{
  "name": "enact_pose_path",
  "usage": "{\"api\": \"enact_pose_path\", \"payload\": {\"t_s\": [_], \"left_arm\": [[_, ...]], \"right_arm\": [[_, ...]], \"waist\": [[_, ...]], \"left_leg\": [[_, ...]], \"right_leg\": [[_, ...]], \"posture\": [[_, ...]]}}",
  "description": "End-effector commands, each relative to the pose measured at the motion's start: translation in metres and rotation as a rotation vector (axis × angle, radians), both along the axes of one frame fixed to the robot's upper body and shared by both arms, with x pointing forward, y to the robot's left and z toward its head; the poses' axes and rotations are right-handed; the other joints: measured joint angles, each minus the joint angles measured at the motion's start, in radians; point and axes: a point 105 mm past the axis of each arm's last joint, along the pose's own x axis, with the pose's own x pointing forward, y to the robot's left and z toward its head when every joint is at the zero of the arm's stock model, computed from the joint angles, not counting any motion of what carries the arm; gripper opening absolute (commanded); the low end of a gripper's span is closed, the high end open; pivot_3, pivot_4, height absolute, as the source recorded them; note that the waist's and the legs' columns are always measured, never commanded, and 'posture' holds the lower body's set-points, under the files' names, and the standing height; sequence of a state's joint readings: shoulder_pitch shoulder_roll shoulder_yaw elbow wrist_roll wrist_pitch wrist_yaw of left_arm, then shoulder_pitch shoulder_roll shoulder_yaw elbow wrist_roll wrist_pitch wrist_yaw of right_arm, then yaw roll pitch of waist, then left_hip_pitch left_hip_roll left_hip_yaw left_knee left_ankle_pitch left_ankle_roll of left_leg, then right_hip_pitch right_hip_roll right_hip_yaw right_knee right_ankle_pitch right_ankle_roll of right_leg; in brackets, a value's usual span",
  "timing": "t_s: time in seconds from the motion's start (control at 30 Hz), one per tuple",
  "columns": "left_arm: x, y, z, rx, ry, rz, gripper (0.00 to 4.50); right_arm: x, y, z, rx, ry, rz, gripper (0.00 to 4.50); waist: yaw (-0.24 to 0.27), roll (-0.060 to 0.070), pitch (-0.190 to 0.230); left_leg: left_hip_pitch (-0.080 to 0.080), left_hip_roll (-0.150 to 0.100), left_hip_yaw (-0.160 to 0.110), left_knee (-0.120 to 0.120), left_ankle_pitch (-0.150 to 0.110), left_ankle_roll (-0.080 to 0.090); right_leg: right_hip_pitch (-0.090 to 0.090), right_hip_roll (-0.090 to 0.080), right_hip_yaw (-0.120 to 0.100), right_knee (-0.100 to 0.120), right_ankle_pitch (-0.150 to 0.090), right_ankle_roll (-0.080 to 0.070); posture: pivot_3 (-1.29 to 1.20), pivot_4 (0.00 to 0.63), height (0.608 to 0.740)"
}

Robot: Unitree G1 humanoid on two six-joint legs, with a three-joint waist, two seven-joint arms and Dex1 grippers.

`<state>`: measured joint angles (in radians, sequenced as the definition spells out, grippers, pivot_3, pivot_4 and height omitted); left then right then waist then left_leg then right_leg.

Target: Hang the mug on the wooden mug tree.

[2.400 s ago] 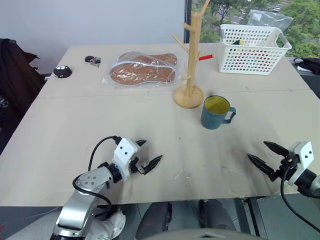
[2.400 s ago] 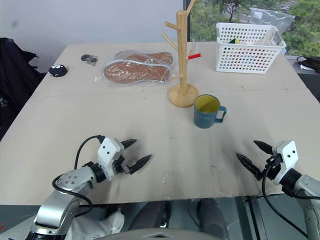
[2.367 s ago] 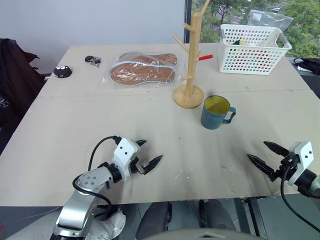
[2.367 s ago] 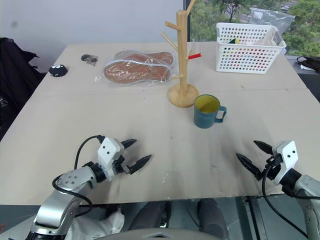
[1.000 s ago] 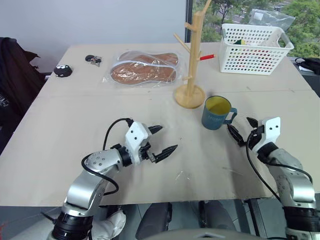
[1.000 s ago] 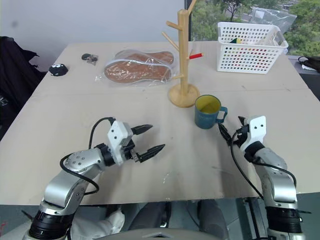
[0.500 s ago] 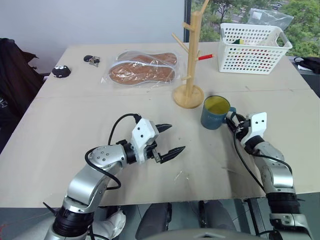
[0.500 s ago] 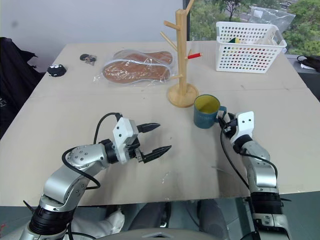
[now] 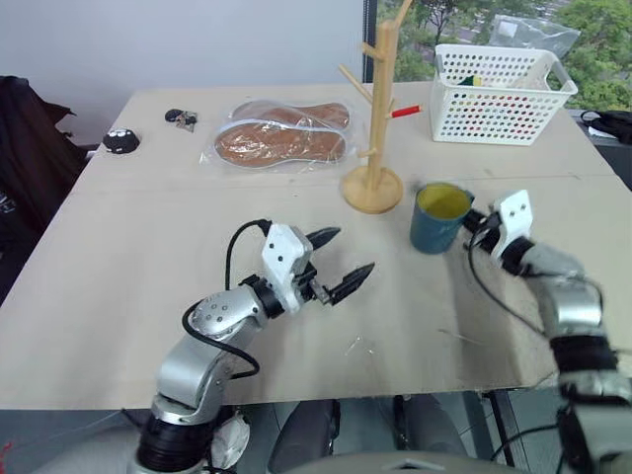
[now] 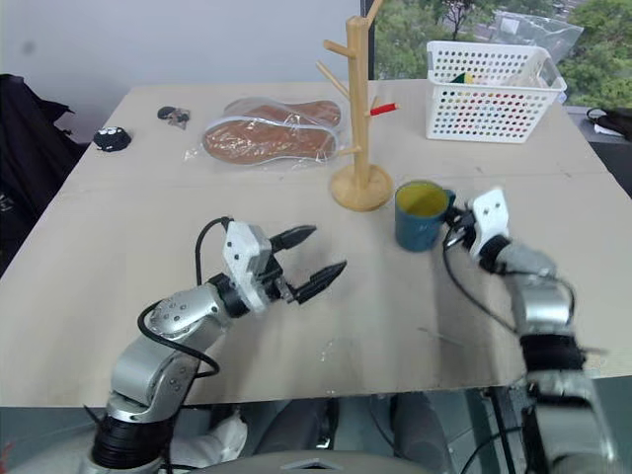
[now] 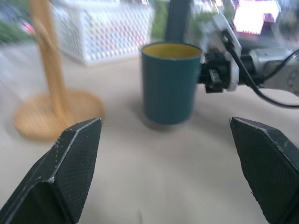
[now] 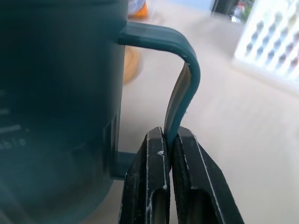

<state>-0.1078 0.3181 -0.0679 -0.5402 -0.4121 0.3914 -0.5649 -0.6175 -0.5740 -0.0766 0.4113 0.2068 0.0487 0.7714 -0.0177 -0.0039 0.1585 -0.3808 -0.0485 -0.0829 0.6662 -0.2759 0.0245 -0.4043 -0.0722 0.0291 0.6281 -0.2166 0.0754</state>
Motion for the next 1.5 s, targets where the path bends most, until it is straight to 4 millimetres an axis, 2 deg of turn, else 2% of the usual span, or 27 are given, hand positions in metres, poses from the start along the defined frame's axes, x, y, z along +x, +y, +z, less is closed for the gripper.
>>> {"api": "enact_pose_path", "payload": {"t_s": [0.03,0.1,0.17,0.37,0.57,0.77,1.0,1.5], "left_arm": [[-0.004,-0.001,0.027,-0.069,-0.142,0.023,4.50],[-0.003,-0.004,0.041,-0.122,-0.208,0.033,4.50],[0.000,-0.005,0.052,-0.154,-0.260,0.054,4.50],[-0.001,-0.006,0.068,-0.208,-0.353,0.091,4.50],[-0.003,-0.003,0.070,-0.225,-0.379,0.148,4.50],[-0.002,-0.002,0.067,-0.231,-0.379,0.178,4.50],[-0.002,-0.001,0.066,-0.245,-0.375,0.189,4.50],[0.000,0.002,0.058,-0.251,-0.372,0.204,4.50]], "right_arm": [[0.007,0.004,0.037,-0.081,-0.070,0.129,0.02],[0.019,0.011,0.070,-0.179,-0.096,0.187,0.02],[0.025,0.020,0.093,-0.268,-0.121,0.241,0.02],[0.032,0.047,0.122,-0.488,-0.184,0.334,0.02],[0.025,0.065,0.124,-0.662,-0.217,0.447,0.02],[0.025,0.080,0.137,-0.663,-0.269,0.463,0.02],[0.028,0.085,0.146,-0.699,-0.282,0.435,0.02],[0.040,0.088,0.145,-0.715,-0.268,0.331,0.02]], "waist": [[-0.001,0.000,0.000],[-0.006,0.001,0.001],[-0.004,0.001,0.002],[0.004,0.000,0.001],[0.004,0.001,0.001],[0.001,0.001,0.002],[0.002,0.001,0.002],[0.001,0.001,0.002]], "left_leg": [[0.000,0.000,0.000,-0.002,0.000,0.000],[0.000,0.001,0.000,-0.002,0.000,0.000],[-0.003,0.001,0.003,-0.003,0.000,0.000],[-0.005,0.001,0.003,-0.006,0.000,0.000],[-0.008,0.000,0.003,-0.006,0.000,-0.001],[-0.007,0.000,0.003,-0.006,0.000,-0.001],[-0.007,0.000,0.003,-0.006,0.000,-0.001],[-0.007,0.000,0.003,-0.006,0.000,-0.001]], "right_leg": [[0.000,0.000,0.000,0.000,0.000,0.000],[-0.001,0.000,0.000,-0.001,0.000,0.000],[-0.005,-0.001,0.003,-0.001,0.001,-0.001],[-0.006,-0.002,0.003,-0.003,0.001,-0.001],[-0.010,-0.004,0.003,-0.002,0.001,-0.001],[-0.011,-0.003,0.003,-0.001,0.001,-0.001],[-0.011,-0.003,0.003,-0.001,0.001,-0.001],[-0.011,-0.003,0.003,-0.001,0.001,-0.001]], "posture": [[0.00,0.150,0.740],[0.00,0.150,0.740],[0.00,0.150,0.740],[0.00,0.150,0.740],[0.00,0.150,0.740],[0.00,0.150,0.740],[0.00,0.150,0.740],[0.00,0.150,0.740]]}}
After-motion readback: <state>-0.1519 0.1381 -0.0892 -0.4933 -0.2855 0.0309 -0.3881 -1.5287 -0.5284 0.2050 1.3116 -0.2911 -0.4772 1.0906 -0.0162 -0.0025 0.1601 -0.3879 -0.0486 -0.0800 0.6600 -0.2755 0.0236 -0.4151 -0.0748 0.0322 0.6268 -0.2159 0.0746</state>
